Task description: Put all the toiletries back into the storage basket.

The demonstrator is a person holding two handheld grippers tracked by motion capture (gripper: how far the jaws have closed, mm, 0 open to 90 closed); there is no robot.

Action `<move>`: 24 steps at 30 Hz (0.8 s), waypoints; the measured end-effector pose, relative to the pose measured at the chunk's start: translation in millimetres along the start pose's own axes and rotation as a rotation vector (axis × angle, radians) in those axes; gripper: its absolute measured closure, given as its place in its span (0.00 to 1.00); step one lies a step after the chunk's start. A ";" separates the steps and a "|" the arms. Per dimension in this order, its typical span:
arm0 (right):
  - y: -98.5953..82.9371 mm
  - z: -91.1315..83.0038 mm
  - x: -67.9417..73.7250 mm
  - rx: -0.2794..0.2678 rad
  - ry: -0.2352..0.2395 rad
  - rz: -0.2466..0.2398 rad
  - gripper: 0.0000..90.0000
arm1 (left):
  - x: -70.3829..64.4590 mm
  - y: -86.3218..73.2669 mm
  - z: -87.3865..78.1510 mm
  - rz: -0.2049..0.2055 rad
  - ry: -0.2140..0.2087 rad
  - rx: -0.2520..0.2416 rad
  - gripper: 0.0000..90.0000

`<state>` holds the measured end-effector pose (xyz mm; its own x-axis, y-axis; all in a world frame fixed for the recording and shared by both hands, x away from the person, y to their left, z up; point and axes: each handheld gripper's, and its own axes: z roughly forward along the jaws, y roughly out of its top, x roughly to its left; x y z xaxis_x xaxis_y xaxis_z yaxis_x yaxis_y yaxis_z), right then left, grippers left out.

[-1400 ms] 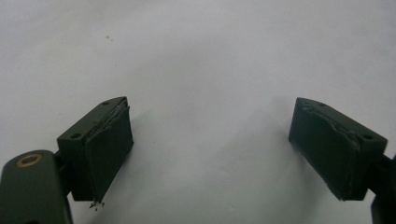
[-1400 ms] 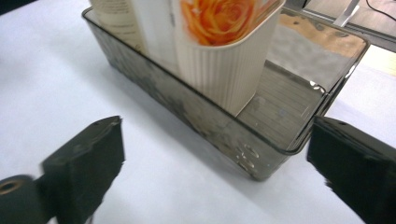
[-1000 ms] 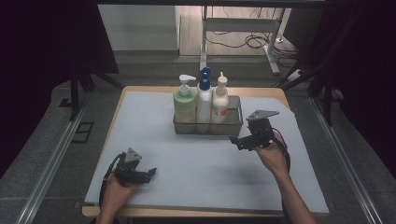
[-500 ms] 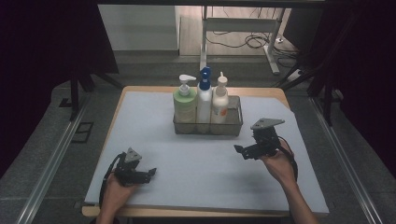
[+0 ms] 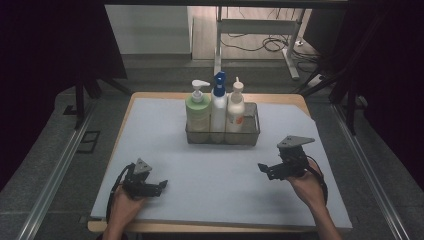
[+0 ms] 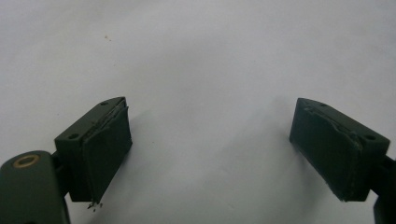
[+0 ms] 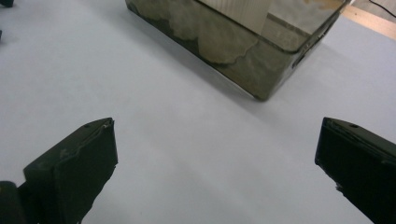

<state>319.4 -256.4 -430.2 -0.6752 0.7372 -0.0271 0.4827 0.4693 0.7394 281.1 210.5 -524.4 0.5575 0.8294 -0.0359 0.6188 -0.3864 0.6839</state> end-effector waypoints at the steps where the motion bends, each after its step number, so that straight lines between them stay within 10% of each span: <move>1: -1.8 -0.9 0.1 0.000 -0.004 0.003 0.00 | 0.0 0.0 0.0 0.000 0.000 0.000 0.14; 24: -70.4 4.3 -5.3 0.010 -0.020 0.095 0.00 | 0.2 -0.1 -0.2 0.007 0.002 0.002 0.14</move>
<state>291.4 -291.3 -484.9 -0.6150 0.7880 0.0297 0.5496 0.4013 0.7328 280.9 210.8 -524.4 0.5609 0.8274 -0.0293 0.6158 -0.3933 0.6827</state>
